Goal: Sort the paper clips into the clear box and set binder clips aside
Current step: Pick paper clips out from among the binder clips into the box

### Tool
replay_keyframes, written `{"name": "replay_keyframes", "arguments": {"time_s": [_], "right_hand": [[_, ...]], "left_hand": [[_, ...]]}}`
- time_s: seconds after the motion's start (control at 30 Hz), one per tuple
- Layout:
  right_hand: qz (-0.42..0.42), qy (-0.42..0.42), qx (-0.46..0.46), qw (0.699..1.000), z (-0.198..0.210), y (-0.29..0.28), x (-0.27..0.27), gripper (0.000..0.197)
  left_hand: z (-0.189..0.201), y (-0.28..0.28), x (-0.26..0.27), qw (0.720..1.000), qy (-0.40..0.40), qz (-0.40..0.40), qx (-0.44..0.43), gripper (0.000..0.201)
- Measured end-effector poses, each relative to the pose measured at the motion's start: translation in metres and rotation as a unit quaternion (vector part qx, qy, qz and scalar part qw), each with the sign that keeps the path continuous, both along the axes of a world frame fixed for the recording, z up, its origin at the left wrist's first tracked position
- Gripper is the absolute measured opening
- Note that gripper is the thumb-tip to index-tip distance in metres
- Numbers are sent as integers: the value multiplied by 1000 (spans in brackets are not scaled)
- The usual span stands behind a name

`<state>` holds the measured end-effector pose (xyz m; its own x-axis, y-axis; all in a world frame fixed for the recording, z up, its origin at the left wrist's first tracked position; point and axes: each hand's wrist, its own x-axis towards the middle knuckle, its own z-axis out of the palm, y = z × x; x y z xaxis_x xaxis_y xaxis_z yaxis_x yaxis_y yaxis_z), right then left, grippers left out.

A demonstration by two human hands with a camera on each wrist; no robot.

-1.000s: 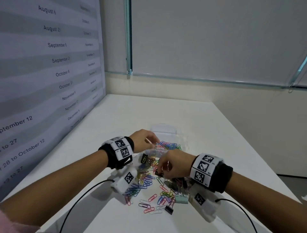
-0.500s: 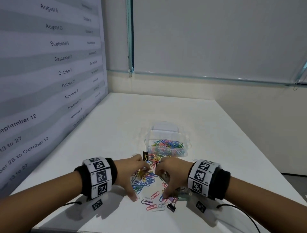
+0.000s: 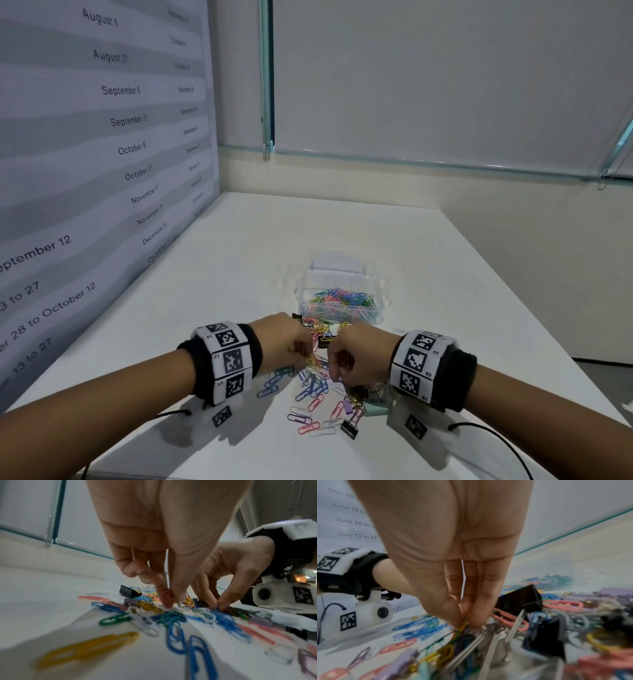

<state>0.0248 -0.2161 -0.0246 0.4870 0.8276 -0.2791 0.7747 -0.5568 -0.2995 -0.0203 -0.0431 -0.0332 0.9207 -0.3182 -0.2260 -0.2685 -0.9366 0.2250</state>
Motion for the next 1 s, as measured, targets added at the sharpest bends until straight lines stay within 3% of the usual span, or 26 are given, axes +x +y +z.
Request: {"name": "replay_keyframes", "arguments": {"time_s": [0.2, 0.33, 0.53, 0.73, 0.87, 1.0], "right_hand": [[-13, 1, 23, 1000, 1, -3, 8, 17], [7, 7, -22, 1000, -2, 1, 4, 36], [18, 38, -15, 999, -1, 5, 0, 14], [23, 34, -13, 999, -2, 4, 1, 10], [1, 24, -12, 1000, 3, 4, 5, 14], [-50, 0, 42, 998, 15, 1, 23, 9]], "left_hand": [[7, 10, 9, 996, -34, 38, -75, 23], [9, 17, 23, 984, -49, 92, -145, 20], [13, 17, 49, 937, -35, 167, -303, 17], [21, 7, 75, 905, -61, 205, -369, 23], [21, 4, 85, 871, -19, 241, -427, 27], [18, 5, 84, 869, 18, 238, -432, 29]]}}
